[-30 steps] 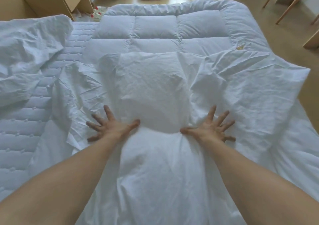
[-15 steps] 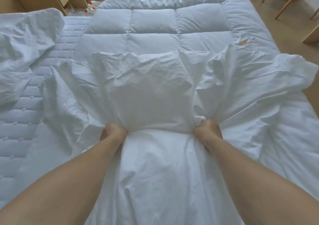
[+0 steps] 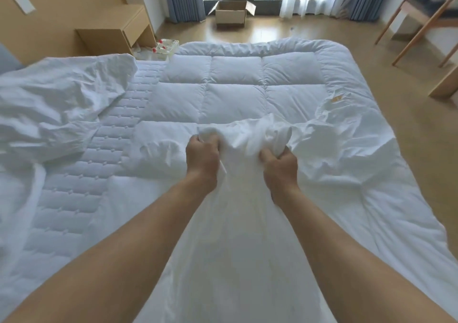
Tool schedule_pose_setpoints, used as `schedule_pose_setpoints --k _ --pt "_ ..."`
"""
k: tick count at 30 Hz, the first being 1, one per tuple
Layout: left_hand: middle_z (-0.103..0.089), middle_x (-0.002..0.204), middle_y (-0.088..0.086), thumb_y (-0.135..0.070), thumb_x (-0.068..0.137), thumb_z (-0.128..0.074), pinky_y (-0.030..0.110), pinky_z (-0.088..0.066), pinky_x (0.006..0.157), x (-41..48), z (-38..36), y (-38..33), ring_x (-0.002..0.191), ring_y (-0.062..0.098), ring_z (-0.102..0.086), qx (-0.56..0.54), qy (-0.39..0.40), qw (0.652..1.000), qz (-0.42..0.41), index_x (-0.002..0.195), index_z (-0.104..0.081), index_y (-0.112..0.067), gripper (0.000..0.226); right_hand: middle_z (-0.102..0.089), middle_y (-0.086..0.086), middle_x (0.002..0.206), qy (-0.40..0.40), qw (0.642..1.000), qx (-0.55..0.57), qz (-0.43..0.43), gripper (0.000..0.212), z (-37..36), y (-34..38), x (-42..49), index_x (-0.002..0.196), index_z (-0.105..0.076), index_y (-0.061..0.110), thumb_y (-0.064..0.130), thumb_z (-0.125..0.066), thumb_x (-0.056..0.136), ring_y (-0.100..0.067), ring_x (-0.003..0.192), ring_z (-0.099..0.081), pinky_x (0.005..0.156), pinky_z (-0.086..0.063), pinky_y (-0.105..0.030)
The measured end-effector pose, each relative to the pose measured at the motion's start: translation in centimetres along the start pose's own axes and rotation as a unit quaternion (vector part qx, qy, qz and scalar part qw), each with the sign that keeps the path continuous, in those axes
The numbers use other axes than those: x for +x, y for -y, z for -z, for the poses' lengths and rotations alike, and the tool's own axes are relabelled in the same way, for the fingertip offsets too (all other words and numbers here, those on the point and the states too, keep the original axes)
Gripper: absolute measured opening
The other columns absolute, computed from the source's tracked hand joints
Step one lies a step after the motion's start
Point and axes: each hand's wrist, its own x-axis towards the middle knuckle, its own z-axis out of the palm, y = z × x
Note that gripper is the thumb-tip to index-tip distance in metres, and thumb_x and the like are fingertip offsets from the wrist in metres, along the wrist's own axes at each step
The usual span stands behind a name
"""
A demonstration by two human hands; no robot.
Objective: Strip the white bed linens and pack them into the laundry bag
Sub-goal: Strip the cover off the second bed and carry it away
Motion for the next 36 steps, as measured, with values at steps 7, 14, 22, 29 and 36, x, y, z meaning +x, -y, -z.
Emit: schedule_pose_setpoints --k 7,14,22,29,36 --pt "-0.049 0.136 -0.007 -0.053 0.082 -0.068 0.022 -0.039 0.102 -11.7 5.0 -1.6 0.125 0.006 -0.047 0.034 0.049 0.994 -0.096 0.15 -0.036 -0.022 0.081 -0.067 0.019 0.076 -0.056 0.992 0.038 0.103 0.024 3.9 3.0 -12.2 0.096 -0.058 0.028 0.036 -0.067 0.075 0.003 0.068 -0.064 0.061 -0.049 -0.016" --pt "-0.07 0.081 -0.003 -0.036 0.095 -0.062 0.039 -0.054 0.082 -21.2 13.5 9.7 0.086 0.021 -0.068 0.171 0.075 0.982 0.023 0.091 -0.071 -0.013 0.025 -0.06 0.036 0.099 -0.081 0.987 -0.135 0.032 0.053 8.4 -7.6 -27.0 0.131 -0.049 0.033 0.057 -0.065 0.087 0.001 0.09 -0.062 0.079 -0.05 -0.024" --pt "-0.052 0.133 -0.001 -0.059 0.084 -0.056 0.039 -0.033 0.107 -23.6 16.5 16.6 0.129 0.025 -0.04 0.559 0.152 0.81 -0.088 0.11 -0.072 -0.033 0.039 -0.062 -0.006 0.121 -0.008 0.866 -0.474 -0.157 0.047 11.1 -14.0 -31.4 0.131 -0.057 0.021 0.049 -0.053 0.093 -0.029 0.115 -0.054 0.091 -0.044 -0.039" --pt "0.036 0.159 -0.007 -0.102 0.051 -0.023 0.075 -0.008 0.107 -18.1 13.3 17.3 0.144 0.034 0.035 0.558 0.184 0.809 0.009 0.147 0.017 -0.059 0.112 0.019 0.016 0.163 0.108 0.849 -0.516 -0.031 0.083 11.5 -12.3 -25.4 0.154 0.001 0.054 0.051 -0.05 0.089 -0.018 0.149 0.027 0.114 -0.001 -0.068" --pt "0.035 0.157 0.009 -0.11 0.024 -0.029 0.074 -0.006 0.109 -16.5 12.7 23.3 0.143 0.049 0.025 0.577 0.16 0.767 0.23 0.138 0.027 -0.064 0.135 0.029 0.016 0.161 0.112 0.809 -0.517 -0.256 0.113 12.0 -18.2 -23.1 0.152 0.007 0.056 0.106 -0.023 0.055 -0.036 0.147 0.031 0.104 -0.011 -0.082"
